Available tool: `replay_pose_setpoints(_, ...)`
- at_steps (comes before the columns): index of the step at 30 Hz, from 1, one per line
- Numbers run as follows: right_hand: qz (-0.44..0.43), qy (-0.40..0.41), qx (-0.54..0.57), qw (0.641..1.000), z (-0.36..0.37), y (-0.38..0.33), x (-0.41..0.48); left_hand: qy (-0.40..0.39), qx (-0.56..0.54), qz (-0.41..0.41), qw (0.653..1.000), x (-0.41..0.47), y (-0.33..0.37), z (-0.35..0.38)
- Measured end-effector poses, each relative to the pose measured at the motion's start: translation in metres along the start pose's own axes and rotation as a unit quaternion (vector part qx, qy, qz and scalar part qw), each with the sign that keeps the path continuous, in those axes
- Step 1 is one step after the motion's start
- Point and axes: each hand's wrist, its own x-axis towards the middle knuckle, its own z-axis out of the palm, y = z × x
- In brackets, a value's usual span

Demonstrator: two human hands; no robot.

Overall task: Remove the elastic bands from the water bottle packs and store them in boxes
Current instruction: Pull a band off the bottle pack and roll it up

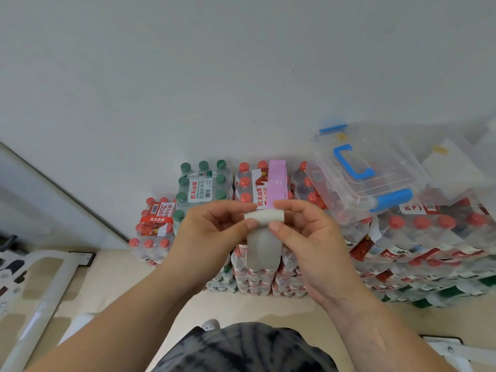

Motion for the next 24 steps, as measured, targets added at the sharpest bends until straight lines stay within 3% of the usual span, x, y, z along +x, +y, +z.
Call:
replay_pose_setpoints(9, -0.005, 0.043, -0.001, 0.999, 0.003, 0.003, 0.001, 0.007, 0.006, 0.014, 1.000, 0.001, -0.006, -0.005)
replay_pose_setpoints(17, 0.006, 0.034, 0.034, 0.999, 0.000, 0.005, 0.003, -0.001, -0.050, -0.010, 0.999, 0.004, -0.003, -0.005)
replay_pose_setpoints(24, -0.046, 0.088, -0.001, 0.995, 0.010, 0.009, 0.002, 0.099, -0.106, -0.001, 0.989, 0.004, -0.009, 0.009)
